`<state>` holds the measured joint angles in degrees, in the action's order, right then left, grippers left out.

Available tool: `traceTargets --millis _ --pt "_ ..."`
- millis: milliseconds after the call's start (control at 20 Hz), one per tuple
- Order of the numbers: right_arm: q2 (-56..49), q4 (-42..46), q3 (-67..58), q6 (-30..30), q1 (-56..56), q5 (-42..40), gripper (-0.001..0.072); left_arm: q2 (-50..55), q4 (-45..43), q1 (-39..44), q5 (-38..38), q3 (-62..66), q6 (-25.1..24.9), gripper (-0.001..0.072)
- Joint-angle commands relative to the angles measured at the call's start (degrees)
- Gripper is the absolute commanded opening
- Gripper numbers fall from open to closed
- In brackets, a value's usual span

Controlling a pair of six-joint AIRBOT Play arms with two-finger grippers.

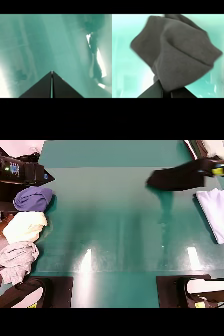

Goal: Fold the shirts.

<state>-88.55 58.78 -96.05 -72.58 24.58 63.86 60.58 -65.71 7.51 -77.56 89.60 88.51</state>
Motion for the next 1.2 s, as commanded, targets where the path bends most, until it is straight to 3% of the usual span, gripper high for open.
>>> traceTargets --millis 0,300,650,1050,1150 --pt "-0.92 -6.32 -0.02 -0.09 12.22 -2.43 0.0014 0.02 2.36 -0.04 0.17 -0.02 1.79 0.0023" --pt "0.68 -12.35 -0.02 -0.04 20.65 -3.76 0.0013 0.02 2.36 -0.04 0.20 -0.02 3.04 0.0023" --pt "7.08 -11.69 -0.02 -0.68 22.56 -2.34 0.0013 0.02 2.23 -0.04 -0.02 -0.02 2.49 0.0023" --pt "10.67 16.65 0.17 -16.17 22.56 10.75 0.0015 0.02 1.86 -0.04 -1.53 -0.02 0.13 0.0023" --pt "10.67 21.53 1.66 -16.96 22.56 14.88 0.0015 0.02 1.88 -0.04 -1.51 -0.02 -0.50 0.0023"
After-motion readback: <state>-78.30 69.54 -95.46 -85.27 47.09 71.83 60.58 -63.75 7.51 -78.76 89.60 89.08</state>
